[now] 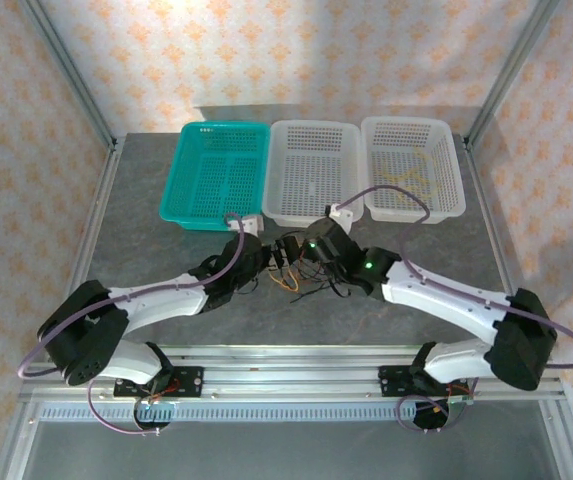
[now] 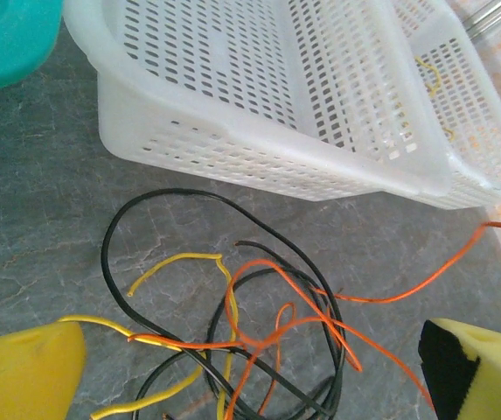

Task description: Untangle the cables

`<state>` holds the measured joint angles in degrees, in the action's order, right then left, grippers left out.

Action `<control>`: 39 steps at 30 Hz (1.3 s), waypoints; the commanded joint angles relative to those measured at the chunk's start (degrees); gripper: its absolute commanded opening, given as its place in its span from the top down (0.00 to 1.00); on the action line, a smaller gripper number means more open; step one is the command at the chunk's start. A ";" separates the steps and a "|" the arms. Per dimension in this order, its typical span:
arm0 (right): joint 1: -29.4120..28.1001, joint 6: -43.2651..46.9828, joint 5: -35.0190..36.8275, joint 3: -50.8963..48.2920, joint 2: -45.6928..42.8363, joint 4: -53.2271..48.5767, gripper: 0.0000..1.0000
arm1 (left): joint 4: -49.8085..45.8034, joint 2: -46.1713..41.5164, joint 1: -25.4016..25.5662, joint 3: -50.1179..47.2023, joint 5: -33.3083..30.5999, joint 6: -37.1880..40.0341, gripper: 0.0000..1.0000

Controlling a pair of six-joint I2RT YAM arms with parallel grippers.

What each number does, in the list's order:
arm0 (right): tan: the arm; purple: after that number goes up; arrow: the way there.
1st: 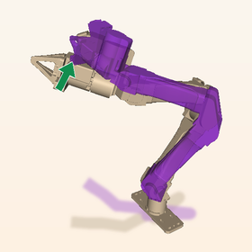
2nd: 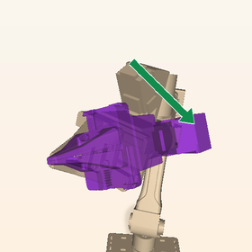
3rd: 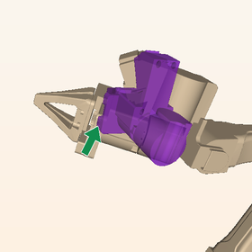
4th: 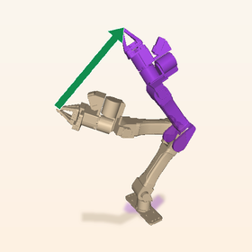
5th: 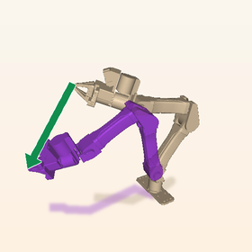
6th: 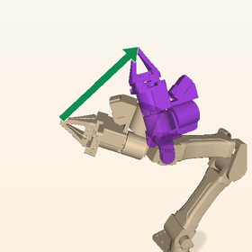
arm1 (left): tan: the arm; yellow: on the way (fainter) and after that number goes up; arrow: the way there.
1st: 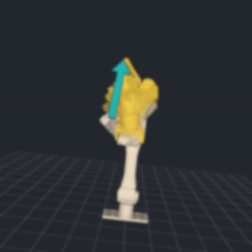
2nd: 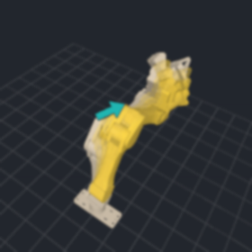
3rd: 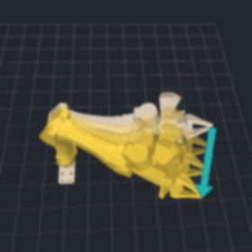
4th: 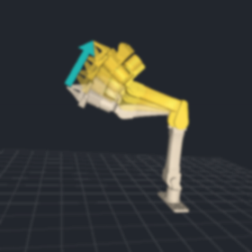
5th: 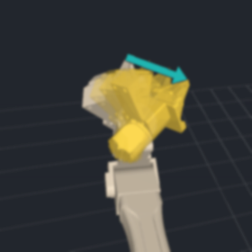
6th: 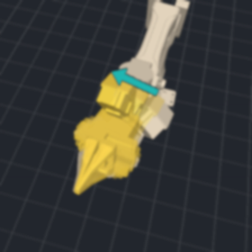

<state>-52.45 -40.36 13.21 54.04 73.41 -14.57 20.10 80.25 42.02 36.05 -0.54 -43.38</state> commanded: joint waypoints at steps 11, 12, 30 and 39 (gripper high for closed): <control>0.56 7.63 0.18 2.81 -7.48 -0.81 1.00 | -7.78 11.65 1.21 8.77 -1.83 3.03 0.01; 0.51 8.02 0.50 2.95 -8.08 -0.73 1.00 | -8.45 12.23 1.21 9.15 -2.08 3.19 0.01; 0.61 20.84 10.92 11.04 -18.00 -2.55 1.00 | -11.76 17.21 1.15 10.08 -2.89 4.35 0.01; 1.34 24.86 16.63 15.10 -19.58 -3.82 1.00 | -11.57 17.19 1.28 9.37 -2.71 4.09 0.02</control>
<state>-51.68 -18.22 25.56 67.33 54.13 -16.62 9.61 96.82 43.13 45.74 -2.04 -40.40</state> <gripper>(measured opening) 0.038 0.985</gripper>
